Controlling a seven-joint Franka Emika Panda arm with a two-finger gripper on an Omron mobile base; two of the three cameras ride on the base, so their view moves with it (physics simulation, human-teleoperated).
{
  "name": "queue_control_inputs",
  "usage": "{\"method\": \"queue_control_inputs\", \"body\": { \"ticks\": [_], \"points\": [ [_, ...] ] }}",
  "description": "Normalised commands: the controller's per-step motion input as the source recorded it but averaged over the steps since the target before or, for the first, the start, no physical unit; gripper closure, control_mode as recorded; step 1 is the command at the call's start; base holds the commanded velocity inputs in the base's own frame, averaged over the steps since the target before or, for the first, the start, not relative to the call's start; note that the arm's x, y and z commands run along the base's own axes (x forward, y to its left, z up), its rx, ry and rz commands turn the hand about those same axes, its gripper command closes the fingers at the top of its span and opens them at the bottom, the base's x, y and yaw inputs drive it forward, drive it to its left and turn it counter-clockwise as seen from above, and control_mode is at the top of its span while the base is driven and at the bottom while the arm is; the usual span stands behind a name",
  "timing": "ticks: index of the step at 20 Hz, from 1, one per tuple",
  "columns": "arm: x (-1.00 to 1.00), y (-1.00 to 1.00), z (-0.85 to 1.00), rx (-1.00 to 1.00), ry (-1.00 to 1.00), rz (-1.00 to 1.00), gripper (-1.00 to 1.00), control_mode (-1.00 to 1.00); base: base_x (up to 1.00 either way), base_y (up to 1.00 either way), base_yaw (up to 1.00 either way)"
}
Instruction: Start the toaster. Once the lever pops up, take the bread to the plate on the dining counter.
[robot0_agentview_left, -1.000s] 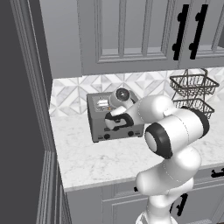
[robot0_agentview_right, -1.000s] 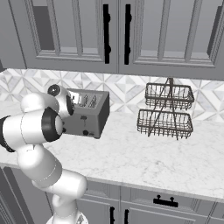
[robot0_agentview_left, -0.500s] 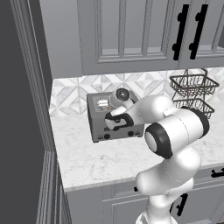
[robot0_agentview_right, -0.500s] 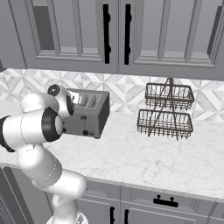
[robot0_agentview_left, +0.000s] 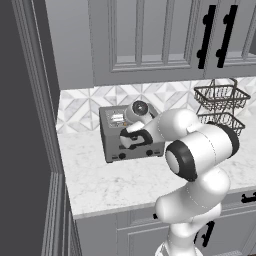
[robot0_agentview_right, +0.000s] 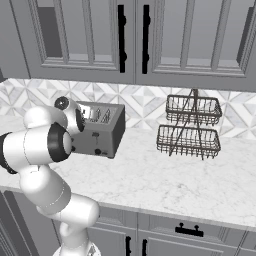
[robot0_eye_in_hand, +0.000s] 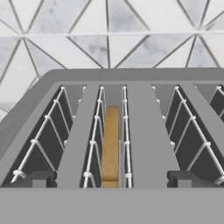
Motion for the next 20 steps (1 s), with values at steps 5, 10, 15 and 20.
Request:
{"method": "queue_control_inputs", "body": {
  "ticks": [5,10,15,20],
  "points": [
    [0.0,0.0,0.0,0.0,0.0,0.0,-1.0,-1.0,0.0,0.0,0.0],
    [0.0,0.0,0.0,0.0,0.0,0.0,-1.0,-1.0,0.0,0.0,0.0],
    [0.0,0.0,0.0,0.0,0.0,0.0,-1.0,-1.0,0.0,0.0,0.0],
    [0.0,0.0,0.0,0.0,0.0,0.0,-1.0,-1.0,0.0,0.0,0.0]
  ]
}}
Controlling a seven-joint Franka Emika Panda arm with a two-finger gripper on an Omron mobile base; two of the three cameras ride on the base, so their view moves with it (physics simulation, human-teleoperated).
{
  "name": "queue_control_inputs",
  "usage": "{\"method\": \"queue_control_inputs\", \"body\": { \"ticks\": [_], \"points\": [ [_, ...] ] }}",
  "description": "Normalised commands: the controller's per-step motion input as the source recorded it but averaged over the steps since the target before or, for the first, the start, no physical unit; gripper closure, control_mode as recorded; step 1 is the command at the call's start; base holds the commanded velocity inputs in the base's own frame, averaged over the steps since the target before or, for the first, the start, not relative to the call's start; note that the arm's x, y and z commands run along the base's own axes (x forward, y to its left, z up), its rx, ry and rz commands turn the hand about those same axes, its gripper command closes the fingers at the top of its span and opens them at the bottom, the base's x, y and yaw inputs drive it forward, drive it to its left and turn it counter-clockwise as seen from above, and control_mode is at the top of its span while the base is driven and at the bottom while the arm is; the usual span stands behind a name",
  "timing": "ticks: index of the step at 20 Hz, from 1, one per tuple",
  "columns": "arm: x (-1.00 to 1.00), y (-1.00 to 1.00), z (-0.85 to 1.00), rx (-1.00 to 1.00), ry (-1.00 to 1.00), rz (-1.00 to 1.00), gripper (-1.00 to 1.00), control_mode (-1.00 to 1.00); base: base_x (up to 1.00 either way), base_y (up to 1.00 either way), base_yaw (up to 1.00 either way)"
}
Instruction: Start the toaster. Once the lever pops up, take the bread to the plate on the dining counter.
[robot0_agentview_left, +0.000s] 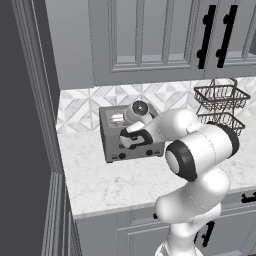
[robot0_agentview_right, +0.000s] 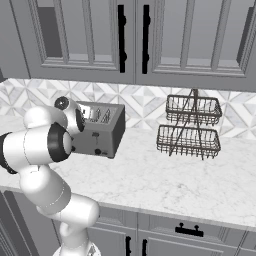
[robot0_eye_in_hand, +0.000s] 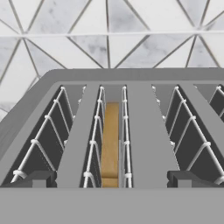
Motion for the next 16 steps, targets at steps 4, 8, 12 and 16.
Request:
{"method": "queue_control_inputs", "body": {
  "ticks": [4,8,12,16],
  "points": [
    [0.0,0.0,0.0,0.0,0.0,0.0,-1.0,-1.0,0.0,0.0,0.0],
    [0.0,0.0,0.0,0.0,0.0,0.0,-1.0,-1.0,0.0,0.0,0.0],
    [0.0,0.0,0.0,0.0,0.0,0.0,-1.0,-1.0,0.0,0.0,0.0],
    [0.0,0.0,0.0,0.0,0.0,0.0,-1.0,-1.0,0.0,0.0,0.0]
  ]
}}
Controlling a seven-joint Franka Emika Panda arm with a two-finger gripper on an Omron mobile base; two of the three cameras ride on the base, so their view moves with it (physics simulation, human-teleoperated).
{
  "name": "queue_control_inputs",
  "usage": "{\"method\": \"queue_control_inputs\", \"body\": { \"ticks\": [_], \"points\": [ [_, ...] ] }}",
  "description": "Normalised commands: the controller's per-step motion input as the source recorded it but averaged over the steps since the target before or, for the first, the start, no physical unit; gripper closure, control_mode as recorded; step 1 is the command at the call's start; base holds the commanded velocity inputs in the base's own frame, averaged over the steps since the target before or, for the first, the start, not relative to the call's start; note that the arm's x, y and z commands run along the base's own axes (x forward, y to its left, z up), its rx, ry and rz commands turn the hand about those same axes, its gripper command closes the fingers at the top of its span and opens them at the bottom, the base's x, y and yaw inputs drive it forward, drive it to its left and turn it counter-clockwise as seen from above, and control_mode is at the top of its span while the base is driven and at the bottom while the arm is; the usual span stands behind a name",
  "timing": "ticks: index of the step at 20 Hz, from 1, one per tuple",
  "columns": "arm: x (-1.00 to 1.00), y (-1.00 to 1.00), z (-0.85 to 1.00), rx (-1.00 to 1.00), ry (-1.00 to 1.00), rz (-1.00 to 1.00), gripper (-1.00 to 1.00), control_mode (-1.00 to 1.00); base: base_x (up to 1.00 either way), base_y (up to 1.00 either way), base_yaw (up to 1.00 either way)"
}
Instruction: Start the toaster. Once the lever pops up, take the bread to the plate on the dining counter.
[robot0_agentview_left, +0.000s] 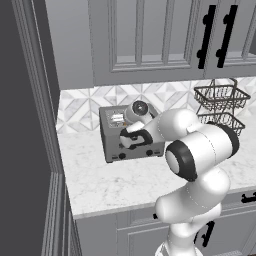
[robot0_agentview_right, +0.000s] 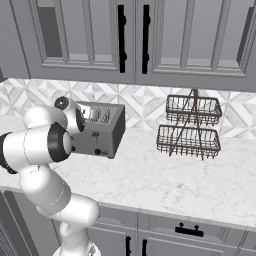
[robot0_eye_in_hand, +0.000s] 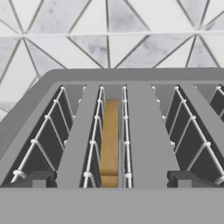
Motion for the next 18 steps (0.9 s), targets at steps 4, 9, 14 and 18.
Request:
{"method": "queue_control_inputs", "body": {
  "ticks": [4,9,14,18],
  "points": [
    [0.0,0.0,0.0,0.0,0.0,0.0,-1.0,-1.0,0.0,0.0,0.0],
    [0.0,0.0,0.0,0.0,0.0,0.0,-1.0,-1.0,0.0,0.0,0.0],
    [0.0,0.0,0.0,0.0,0.0,0.0,-1.0,-1.0,0.0,0.0,0.0],
    [0.0,0.0,0.0,0.0,0.0,0.0,-1.0,-1.0,0.0,0.0,0.0]
  ]
}}
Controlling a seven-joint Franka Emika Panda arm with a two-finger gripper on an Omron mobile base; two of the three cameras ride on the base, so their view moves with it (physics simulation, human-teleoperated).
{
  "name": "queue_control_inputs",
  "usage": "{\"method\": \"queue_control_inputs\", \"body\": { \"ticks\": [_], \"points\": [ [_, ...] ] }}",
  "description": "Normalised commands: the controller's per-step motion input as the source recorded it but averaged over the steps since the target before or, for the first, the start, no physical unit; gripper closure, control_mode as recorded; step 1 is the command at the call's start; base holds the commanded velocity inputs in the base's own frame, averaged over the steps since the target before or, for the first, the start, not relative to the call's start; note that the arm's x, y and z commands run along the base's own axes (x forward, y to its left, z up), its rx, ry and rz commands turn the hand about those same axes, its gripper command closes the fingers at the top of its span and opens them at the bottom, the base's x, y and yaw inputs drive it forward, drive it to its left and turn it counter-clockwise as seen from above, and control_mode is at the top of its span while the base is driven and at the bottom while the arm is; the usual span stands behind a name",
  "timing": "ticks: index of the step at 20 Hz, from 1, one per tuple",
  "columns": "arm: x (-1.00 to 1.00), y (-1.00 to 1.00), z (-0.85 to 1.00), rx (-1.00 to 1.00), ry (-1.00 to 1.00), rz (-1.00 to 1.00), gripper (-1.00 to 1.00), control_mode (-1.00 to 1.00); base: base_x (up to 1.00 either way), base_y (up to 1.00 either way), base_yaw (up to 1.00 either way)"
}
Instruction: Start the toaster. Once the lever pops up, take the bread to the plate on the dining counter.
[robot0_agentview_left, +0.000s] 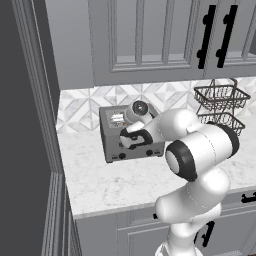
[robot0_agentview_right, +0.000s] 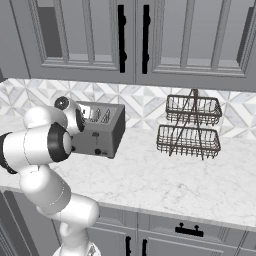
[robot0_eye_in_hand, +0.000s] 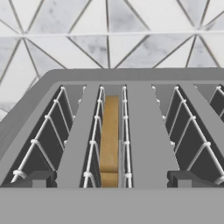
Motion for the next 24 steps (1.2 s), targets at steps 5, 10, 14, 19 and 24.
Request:
{"method": "queue_control_inputs", "body": {
  "ticks": [5,10,14,19,24],
  "points": [
    [0.0,0.0,0.0,0.0,0.0,0.0,-1.0,-1.0,0.0,0.0,0.0],
    [0.0,0.0,0.0,0.0,0.0,0.0,-1.0,-1.0,0.0,0.0,0.0],
    [0.0,0.0,0.0,0.0,0.0,0.0,-1.0,-1.0,0.0,0.0,0.0],
    [0.0,0.0,0.0,0.0,0.0,0.0,-1.0,-1.0,0.0,0.0,0.0],
    [0.0,0.0,0.0,0.0,0.0,0.0,-1.0,-1.0,0.0,0.0,0.0]
  ]
}}
